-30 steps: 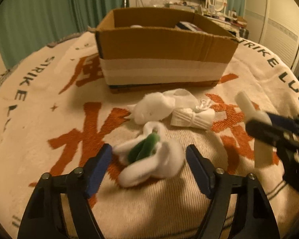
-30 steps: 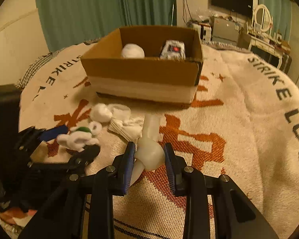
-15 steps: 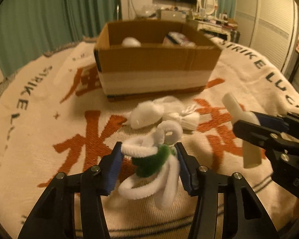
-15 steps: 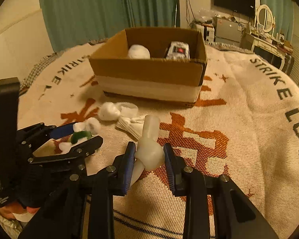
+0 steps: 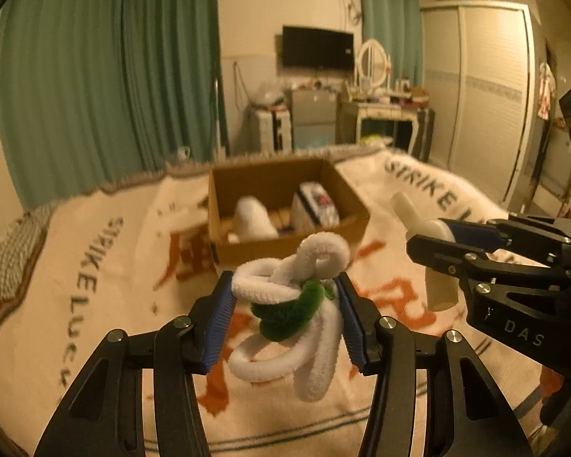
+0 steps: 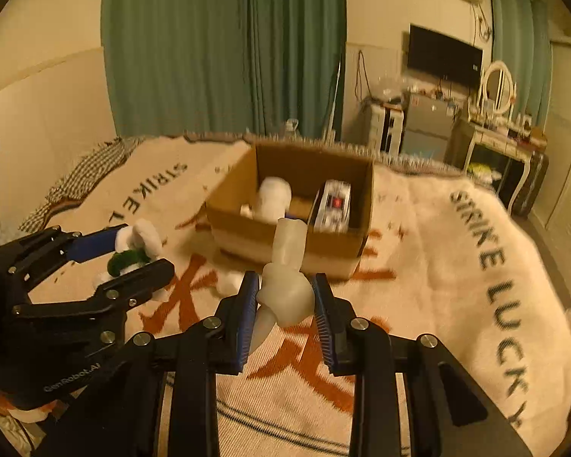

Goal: Organize soft objects
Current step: 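Carry the toy and sock into the box and open both grippers, then grasp the white cloth with the left gripper while the right grasps the white mask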

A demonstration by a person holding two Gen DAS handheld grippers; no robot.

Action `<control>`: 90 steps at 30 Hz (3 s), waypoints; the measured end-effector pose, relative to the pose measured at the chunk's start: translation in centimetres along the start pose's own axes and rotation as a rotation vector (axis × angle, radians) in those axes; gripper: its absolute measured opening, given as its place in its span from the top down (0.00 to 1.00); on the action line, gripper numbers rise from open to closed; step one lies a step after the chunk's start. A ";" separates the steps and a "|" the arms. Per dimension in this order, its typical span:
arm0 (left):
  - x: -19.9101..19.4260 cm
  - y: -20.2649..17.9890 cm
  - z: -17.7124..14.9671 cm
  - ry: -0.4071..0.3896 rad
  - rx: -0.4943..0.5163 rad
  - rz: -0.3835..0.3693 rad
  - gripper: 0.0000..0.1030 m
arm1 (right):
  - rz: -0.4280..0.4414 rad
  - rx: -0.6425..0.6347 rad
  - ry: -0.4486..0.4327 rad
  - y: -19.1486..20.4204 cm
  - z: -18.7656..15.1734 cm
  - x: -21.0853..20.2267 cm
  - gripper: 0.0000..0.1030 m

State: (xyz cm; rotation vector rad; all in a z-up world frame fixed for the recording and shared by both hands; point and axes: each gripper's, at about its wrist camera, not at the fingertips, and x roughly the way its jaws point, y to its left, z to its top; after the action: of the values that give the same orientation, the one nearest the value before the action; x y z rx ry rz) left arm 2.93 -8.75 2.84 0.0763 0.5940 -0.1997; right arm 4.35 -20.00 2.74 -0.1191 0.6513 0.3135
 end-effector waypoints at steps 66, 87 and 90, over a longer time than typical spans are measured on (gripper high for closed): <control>-6.7 4.3 4.5 -0.195 0.099 0.170 0.09 | 0.008 0.029 -0.089 -1.4 6.7 -7.5 0.05; 9.0 7.1 -8.7 0.123 -0.092 0.169 0.09 | 0.032 0.052 0.203 0.3 -7.6 14.8 0.09; 9.4 7.9 -9.6 0.156 -0.142 0.166 0.09 | 0.065 0.076 0.247 0.7 -8.0 16.7 0.16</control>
State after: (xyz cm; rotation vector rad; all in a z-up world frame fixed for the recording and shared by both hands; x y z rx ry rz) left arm 6.95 -1.30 -10.23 0.0037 0.7520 0.0098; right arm 12.01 -16.86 -13.82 -0.0645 0.9124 0.3394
